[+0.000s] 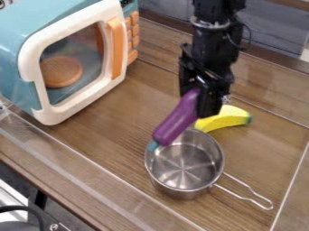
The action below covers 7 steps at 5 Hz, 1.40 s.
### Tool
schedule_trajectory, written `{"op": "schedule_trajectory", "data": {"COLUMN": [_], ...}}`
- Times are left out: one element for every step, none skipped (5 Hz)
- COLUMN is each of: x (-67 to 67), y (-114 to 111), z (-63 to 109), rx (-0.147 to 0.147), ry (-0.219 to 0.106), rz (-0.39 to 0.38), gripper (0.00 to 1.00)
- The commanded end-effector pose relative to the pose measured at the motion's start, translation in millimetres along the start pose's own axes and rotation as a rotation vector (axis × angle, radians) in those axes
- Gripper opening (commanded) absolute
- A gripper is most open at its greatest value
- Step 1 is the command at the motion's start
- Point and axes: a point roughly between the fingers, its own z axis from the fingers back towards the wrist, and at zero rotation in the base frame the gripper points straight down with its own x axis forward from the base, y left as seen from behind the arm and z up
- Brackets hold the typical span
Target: Remove the eggplant from inside the silver pot and put it on the table
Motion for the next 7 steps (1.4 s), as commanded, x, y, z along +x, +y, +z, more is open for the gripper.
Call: {"op": "schedule_trajectory", "data": {"x": [19.1,35.4,47.6,60.9,66.9,69.1,65.1], "y": [10.4,19.6,26.1,32.8,39.8,44.9,53.5], "z": [32.5,37.6,23.9,9.5,2.8,-3.2,-6.2], "rx": [0.051,0.07,0.086,0.105,0.123,0.129,0.126], "ry": [-0.089,-0.12,-0.163,-0.201,-0.231,-0.259,-0.269], "rz": [-0.038,-0.051,0.001,0.051,0.028,0.001,-0.058], "gripper": [0.0,0.0,0.0,0.0,0.0,0.0,0.0]}}
